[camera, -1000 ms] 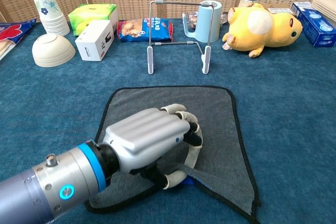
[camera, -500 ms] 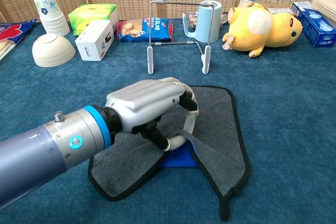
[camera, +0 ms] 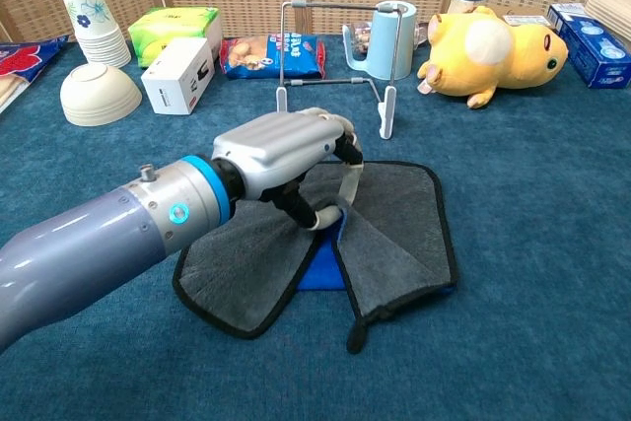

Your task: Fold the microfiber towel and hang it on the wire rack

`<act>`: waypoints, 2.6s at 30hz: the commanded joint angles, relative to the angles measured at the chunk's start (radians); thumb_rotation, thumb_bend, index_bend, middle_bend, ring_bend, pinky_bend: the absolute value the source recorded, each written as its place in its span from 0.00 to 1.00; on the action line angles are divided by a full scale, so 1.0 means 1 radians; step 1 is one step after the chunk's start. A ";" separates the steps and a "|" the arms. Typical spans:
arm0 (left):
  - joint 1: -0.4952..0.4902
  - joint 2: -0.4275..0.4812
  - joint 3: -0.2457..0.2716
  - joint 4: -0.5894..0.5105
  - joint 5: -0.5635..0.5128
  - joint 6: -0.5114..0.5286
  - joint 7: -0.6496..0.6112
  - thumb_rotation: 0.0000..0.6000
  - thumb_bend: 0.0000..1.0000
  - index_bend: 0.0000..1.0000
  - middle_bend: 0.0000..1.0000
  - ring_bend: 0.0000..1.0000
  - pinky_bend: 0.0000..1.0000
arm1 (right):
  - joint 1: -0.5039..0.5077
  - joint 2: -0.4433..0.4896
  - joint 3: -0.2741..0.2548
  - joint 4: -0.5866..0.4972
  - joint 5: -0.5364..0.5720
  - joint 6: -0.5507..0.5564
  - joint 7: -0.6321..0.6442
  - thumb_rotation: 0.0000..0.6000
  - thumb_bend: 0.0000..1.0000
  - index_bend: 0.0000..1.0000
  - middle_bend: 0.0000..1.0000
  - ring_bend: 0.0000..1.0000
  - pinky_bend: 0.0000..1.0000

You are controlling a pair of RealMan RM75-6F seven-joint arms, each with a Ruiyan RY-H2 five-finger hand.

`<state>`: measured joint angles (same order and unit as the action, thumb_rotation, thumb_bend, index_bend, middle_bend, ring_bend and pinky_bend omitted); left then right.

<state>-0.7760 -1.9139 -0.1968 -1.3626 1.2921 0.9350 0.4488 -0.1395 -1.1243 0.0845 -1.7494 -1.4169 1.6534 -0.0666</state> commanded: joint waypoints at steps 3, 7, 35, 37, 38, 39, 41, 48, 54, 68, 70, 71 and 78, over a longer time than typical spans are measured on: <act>-0.036 -0.029 -0.028 0.073 -0.001 -0.006 -0.019 1.00 0.52 0.61 0.30 0.11 0.01 | -0.004 0.001 0.001 0.001 0.002 0.004 0.003 1.00 0.31 0.03 0.02 0.00 0.00; -0.053 -0.047 -0.033 0.117 -0.008 -0.017 -0.031 1.00 0.52 0.61 0.30 0.10 0.00 | -0.006 0.002 0.001 0.003 0.004 0.004 0.008 1.00 0.31 0.03 0.02 0.00 0.00; -0.134 -0.135 -0.054 0.343 -0.008 -0.023 -0.122 1.00 0.44 0.49 0.25 0.06 0.00 | -0.010 0.005 0.003 -0.009 0.011 0.004 -0.001 1.00 0.31 0.03 0.02 0.00 0.00; -0.135 -0.136 -0.052 0.347 -0.008 -0.021 -0.124 1.00 0.42 0.44 0.22 0.03 0.00 | -0.010 0.005 0.003 -0.010 0.010 0.004 -0.001 1.00 0.31 0.03 0.02 0.00 0.00; -0.135 -0.137 -0.052 0.349 -0.007 -0.019 -0.125 1.00 0.41 0.42 0.21 0.02 0.00 | -0.010 0.005 0.003 -0.010 0.010 0.004 -0.001 1.00 0.31 0.03 0.02 0.00 0.00; -0.136 -0.137 -0.052 0.351 -0.007 -0.018 -0.125 1.00 0.41 0.39 0.19 0.01 0.00 | -0.010 0.005 0.003 -0.010 0.009 0.004 -0.002 1.00 0.31 0.03 0.02 0.00 0.00; -0.137 -0.139 -0.052 0.355 -0.007 -0.014 -0.125 1.00 0.40 0.35 0.17 0.00 0.00 | -0.009 0.005 0.003 -0.011 0.009 0.004 -0.002 1.00 0.31 0.03 0.02 0.00 0.00; -0.138 -0.146 -0.051 0.373 0.003 0.009 -0.126 1.00 0.39 0.27 0.11 0.00 0.00 | -0.010 0.006 0.003 -0.013 0.008 0.004 0.000 1.00 0.31 0.03 0.02 0.00 0.00; -0.148 -0.155 -0.056 0.403 0.009 0.019 -0.122 1.00 0.39 0.25 0.10 0.00 0.00 | -0.011 0.007 0.003 -0.017 0.007 0.006 -0.001 1.00 0.31 0.03 0.02 0.00 0.00; -0.147 -0.162 -0.059 0.410 -0.006 0.032 -0.089 1.00 0.24 0.07 0.02 0.00 0.00 | -0.012 0.008 0.001 -0.024 0.000 0.009 -0.006 1.00 0.31 0.03 0.02 0.00 0.00; -0.146 -0.160 -0.056 0.401 -0.002 0.036 -0.093 1.00 0.24 0.06 0.01 0.00 0.00 | -0.012 0.008 0.001 -0.024 0.000 0.009 -0.006 1.00 0.31 0.03 0.02 0.00 0.00; -0.145 -0.158 -0.055 0.396 0.001 0.039 -0.098 1.00 0.23 0.05 0.01 0.00 0.00 | -0.012 0.008 0.001 -0.024 0.000 0.008 -0.006 1.00 0.31 0.03 0.02 0.00 0.00; -0.121 -0.125 -0.040 0.329 0.037 0.083 -0.162 1.00 0.21 0.04 0.02 0.00 0.00 | -0.011 0.010 0.002 -0.031 -0.005 0.012 -0.013 1.00 0.31 0.03 0.02 0.00 0.00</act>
<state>-0.9048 -2.0498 -0.2417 -1.0177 1.3224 1.0091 0.2996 -0.1506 -1.1142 0.0865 -1.7795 -1.4216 1.6650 -0.0790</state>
